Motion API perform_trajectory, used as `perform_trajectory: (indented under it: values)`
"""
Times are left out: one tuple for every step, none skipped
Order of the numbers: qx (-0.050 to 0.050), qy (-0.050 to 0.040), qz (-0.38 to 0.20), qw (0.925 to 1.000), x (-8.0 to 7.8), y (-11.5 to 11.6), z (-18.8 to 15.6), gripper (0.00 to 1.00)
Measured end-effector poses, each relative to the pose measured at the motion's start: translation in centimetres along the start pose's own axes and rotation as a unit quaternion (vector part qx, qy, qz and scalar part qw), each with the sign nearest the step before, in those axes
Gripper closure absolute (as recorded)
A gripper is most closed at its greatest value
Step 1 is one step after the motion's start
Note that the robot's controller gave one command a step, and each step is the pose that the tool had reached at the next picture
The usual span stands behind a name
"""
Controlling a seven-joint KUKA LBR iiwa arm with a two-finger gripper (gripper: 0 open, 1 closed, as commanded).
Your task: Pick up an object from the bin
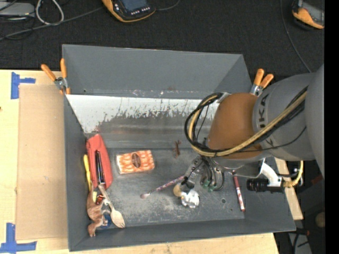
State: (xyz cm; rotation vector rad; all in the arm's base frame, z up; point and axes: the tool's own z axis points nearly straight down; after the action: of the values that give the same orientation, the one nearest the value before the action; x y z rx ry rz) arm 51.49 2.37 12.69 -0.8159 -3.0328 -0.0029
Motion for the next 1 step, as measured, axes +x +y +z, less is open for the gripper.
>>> perform_trajectory:
  values:
    - [0.001,0.0011,0.058,0.9983,0.13,2.58,-2.04,1.00]
